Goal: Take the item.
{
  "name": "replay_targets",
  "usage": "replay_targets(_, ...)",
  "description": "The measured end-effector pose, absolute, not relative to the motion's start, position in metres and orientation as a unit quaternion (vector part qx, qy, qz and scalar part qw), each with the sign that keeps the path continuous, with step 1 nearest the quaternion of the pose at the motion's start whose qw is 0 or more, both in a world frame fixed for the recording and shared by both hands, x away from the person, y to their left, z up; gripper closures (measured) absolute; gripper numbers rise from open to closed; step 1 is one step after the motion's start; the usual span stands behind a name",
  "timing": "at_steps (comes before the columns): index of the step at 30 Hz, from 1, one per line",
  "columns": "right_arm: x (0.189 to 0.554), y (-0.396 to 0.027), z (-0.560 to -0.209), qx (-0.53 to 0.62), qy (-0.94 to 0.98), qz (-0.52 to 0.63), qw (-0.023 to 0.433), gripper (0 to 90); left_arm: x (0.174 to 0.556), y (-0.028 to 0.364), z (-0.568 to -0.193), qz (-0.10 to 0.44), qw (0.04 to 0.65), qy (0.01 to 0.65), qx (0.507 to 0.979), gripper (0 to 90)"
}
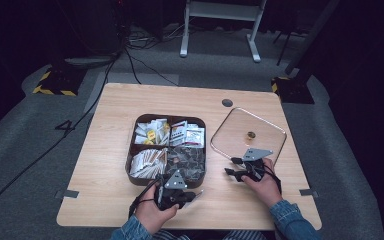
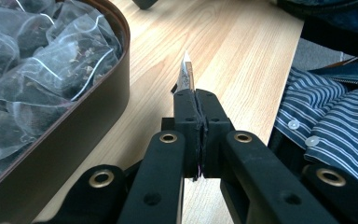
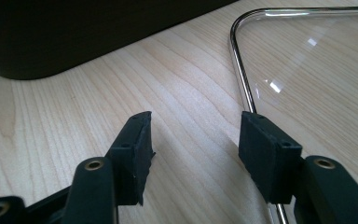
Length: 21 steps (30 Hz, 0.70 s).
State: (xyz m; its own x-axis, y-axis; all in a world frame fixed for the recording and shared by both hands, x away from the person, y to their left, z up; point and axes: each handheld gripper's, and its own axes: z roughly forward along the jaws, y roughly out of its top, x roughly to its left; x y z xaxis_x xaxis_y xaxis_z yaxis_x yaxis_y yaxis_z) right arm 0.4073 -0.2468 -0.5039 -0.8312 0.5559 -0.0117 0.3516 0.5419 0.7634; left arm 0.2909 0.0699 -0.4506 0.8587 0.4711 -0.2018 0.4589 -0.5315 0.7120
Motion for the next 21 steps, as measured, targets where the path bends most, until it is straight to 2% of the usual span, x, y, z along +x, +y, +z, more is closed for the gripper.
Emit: replay_targets(21,0.407,-0.247,-0.504,0.260,0.869,0.401,0.130,44.8,0.289,0.052,-0.464,-0.002,0.388,0.245,0.889,87.2)
